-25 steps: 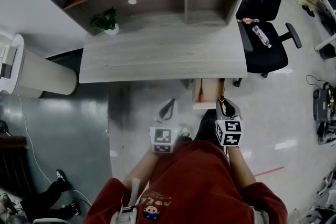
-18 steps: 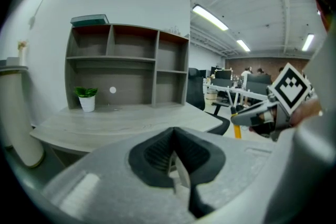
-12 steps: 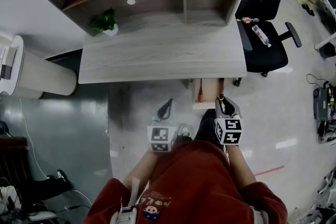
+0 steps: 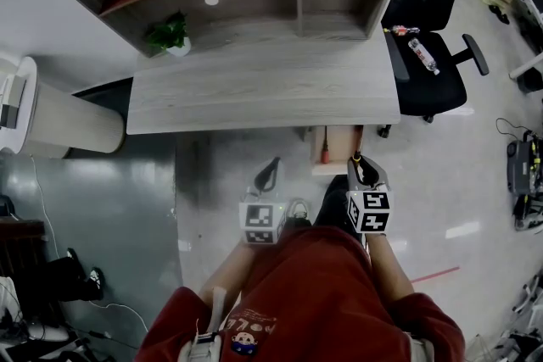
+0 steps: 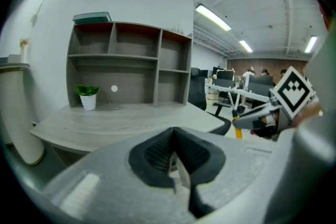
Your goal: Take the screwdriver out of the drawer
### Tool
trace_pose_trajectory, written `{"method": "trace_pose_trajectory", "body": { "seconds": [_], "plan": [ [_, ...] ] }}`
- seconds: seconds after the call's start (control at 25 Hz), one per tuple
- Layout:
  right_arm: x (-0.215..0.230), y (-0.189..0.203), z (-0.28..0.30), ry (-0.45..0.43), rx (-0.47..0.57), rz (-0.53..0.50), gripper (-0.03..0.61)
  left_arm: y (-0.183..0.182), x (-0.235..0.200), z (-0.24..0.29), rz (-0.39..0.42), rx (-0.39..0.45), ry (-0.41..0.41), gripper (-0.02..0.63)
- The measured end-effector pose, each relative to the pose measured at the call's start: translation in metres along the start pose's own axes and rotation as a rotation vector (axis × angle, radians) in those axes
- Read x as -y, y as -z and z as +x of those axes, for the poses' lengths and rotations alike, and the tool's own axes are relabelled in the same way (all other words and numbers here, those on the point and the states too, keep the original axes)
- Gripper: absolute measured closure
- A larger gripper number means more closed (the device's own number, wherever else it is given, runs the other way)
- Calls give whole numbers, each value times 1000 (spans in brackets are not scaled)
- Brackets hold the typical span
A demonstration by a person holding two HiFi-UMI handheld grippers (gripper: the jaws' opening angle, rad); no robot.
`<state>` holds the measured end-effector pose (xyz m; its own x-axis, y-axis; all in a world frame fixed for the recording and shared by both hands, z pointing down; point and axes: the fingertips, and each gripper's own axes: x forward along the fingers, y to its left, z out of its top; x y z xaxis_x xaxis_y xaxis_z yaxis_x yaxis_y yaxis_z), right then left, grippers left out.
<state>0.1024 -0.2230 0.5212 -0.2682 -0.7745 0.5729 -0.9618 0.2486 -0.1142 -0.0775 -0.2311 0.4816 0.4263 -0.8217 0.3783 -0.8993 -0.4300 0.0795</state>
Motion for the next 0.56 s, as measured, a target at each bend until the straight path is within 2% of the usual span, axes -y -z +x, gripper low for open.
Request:
{"method": "trace_pose_trajectory", "body": {
  "seconds": [0.4,0.56],
  "plan": [
    [-3,-1,6,-3,-7,-5,506,0,-4,1,21,-15,-2,617],
    [-6,0,10,-4,-13,-2,506,0,-8,2,4,-9,-4,617]
  ]
}}
